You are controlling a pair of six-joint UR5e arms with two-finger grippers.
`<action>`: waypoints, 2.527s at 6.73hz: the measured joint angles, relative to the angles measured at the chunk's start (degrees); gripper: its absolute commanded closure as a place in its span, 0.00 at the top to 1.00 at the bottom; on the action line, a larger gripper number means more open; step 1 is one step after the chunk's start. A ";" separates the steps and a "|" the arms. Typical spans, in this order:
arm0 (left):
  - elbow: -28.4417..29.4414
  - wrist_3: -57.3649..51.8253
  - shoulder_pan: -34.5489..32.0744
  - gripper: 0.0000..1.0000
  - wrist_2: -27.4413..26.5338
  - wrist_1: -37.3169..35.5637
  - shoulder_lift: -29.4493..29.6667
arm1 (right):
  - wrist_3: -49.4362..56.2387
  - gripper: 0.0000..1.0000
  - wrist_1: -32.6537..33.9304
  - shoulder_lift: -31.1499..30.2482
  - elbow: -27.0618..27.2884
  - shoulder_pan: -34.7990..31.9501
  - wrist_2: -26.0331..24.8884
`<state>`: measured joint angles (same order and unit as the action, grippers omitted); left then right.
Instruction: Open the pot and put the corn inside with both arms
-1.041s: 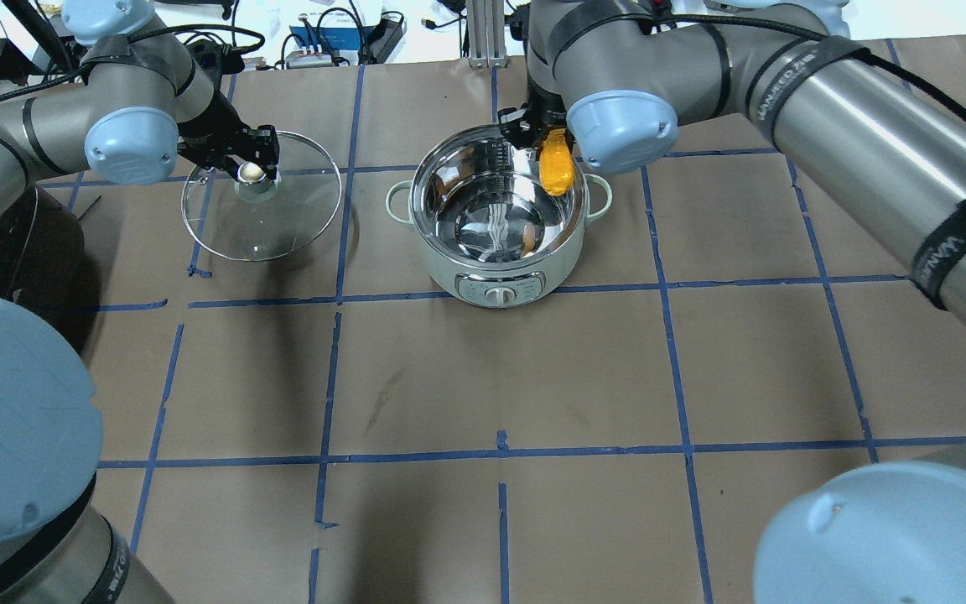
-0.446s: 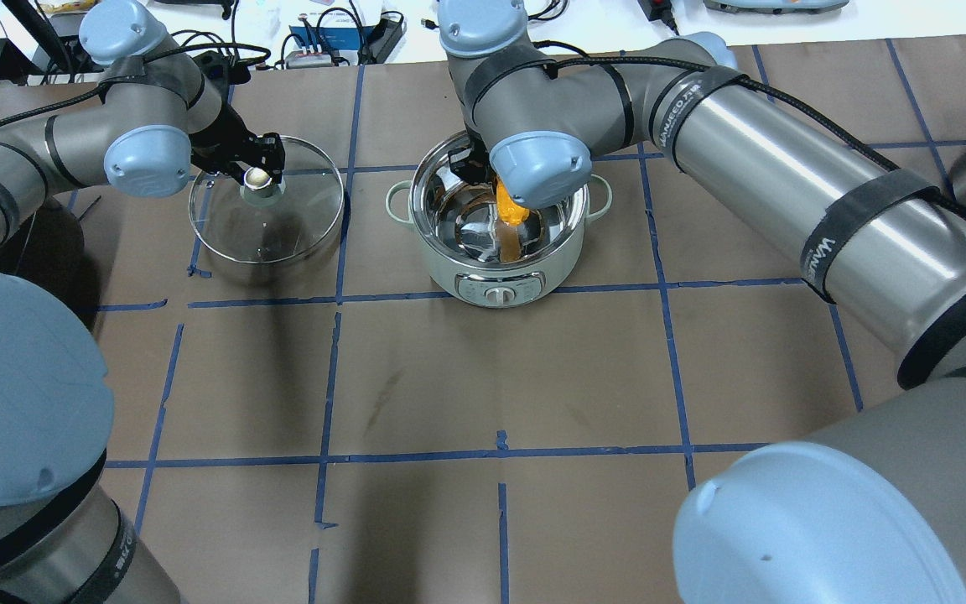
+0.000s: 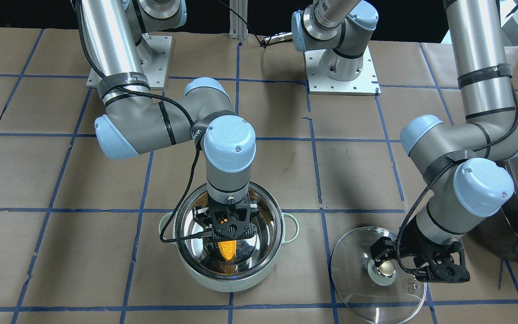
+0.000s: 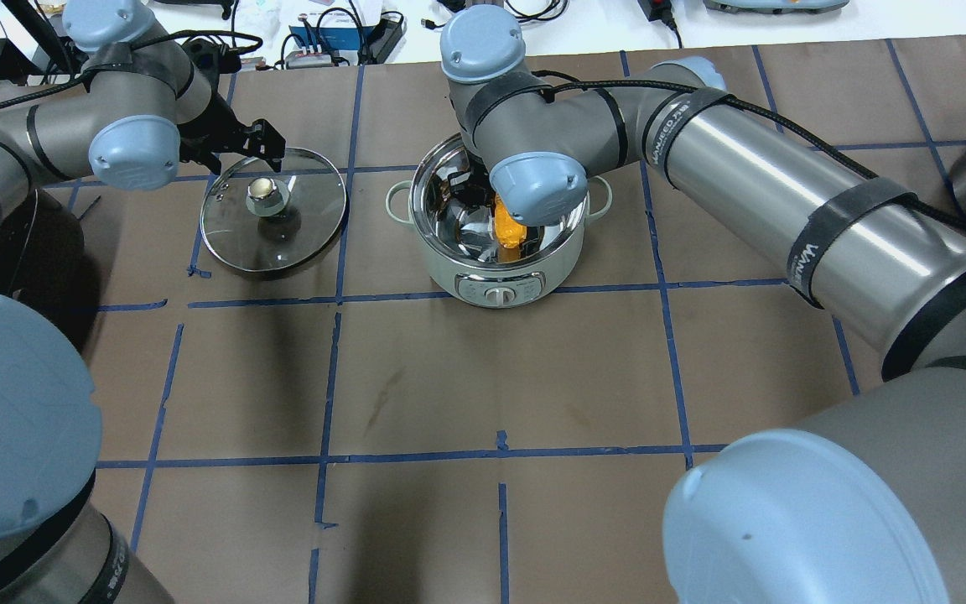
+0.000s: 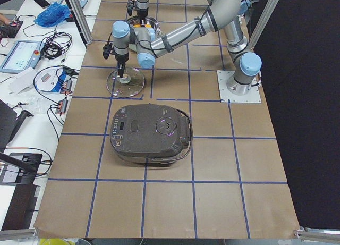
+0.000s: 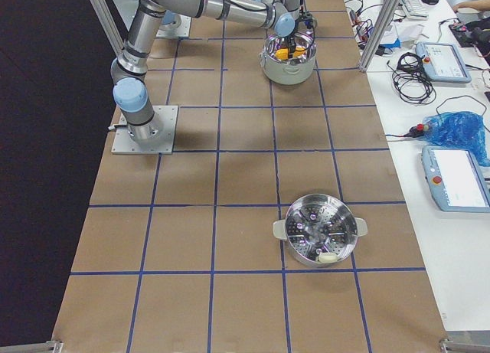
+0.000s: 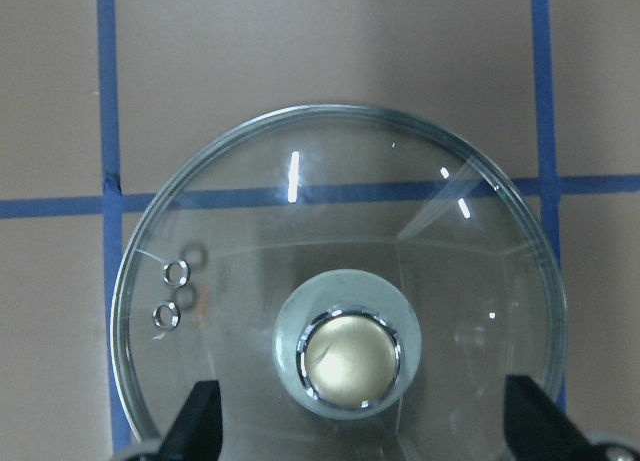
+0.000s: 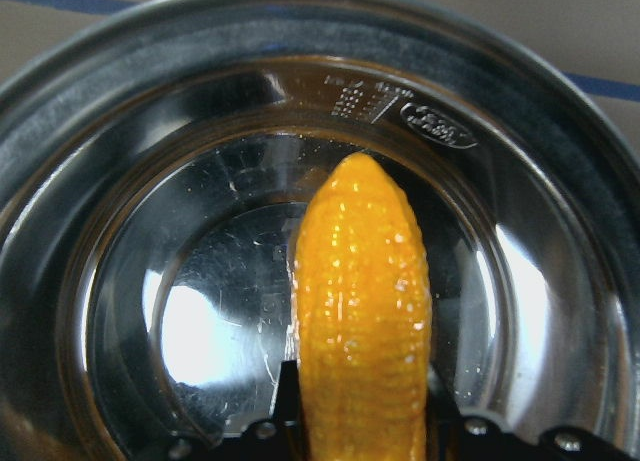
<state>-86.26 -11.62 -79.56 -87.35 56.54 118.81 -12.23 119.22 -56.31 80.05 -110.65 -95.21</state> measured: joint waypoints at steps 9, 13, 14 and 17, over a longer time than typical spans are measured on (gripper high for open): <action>-2.20 3.26 -9.32 1.00 -7.35 29.26 -26.83 | -1.01 1.00 3.52 2.00 1.20 0.00 2.20; -2.58 2.95 -9.31 1.00 -6.21 29.32 -27.24 | -0.26 1.00 -4.87 -11.41 1.71 1.19 2.31; -2.62 2.91 -9.19 1.00 -6.00 29.35 -27.23 | -0.05 1.00 -12.34 -16.96 1.91 2.63 2.18; -2.57 2.81 -9.11 1.00 -5.90 29.47 -27.32 | -0.21 0.96 -31.37 -30.47 2.20 10.76 2.40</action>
<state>-88.83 -8.81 -88.67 -93.25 86.01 91.49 -12.45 87.84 -86.78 82.25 -99.89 -92.81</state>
